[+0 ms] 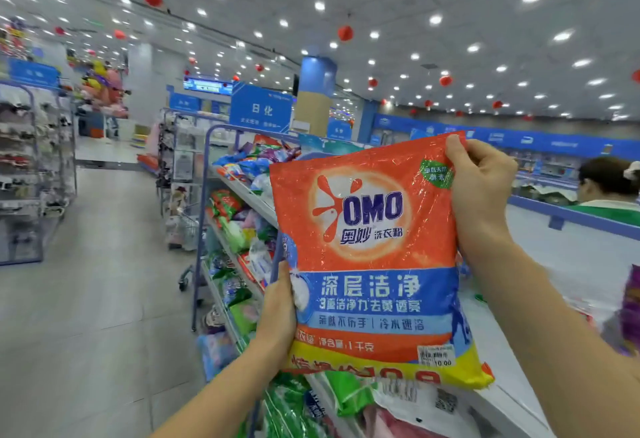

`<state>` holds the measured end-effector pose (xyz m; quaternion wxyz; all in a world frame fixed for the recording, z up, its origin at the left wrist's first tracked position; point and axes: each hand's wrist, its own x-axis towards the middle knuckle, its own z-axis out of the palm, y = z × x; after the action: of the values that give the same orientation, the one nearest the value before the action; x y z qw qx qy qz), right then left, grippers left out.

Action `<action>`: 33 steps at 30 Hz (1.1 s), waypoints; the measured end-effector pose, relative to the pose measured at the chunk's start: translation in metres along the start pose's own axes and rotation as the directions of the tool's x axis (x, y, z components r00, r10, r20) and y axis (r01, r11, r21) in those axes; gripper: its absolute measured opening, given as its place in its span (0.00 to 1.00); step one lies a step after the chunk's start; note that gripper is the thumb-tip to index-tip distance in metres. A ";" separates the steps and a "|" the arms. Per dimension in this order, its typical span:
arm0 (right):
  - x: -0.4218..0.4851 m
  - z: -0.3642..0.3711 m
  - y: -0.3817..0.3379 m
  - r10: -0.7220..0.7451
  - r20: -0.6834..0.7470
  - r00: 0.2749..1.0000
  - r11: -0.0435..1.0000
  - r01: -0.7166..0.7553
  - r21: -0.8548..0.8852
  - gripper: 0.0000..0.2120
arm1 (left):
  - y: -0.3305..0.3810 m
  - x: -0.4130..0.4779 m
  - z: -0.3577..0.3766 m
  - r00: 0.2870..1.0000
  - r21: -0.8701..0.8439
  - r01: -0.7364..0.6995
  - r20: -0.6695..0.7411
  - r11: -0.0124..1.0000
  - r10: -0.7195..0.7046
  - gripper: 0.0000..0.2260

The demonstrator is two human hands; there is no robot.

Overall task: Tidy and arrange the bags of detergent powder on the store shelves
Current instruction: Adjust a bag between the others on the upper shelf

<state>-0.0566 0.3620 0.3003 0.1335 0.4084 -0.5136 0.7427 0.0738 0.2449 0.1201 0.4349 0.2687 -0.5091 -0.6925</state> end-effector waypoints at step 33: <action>0.094 0.697 0.310 0.187 0.420 0.888 0.891 -0.334 0.309 0.13 | 0.102 0.492 -0.468 0.998 0.211 -0.062 -0.003 0.976 0.064 0.51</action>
<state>0.0197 -0.4018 0.2645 -0.1509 0.4878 -0.4302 0.7445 0.2537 -0.4170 0.0932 0.4280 0.3004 -0.5858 -0.6193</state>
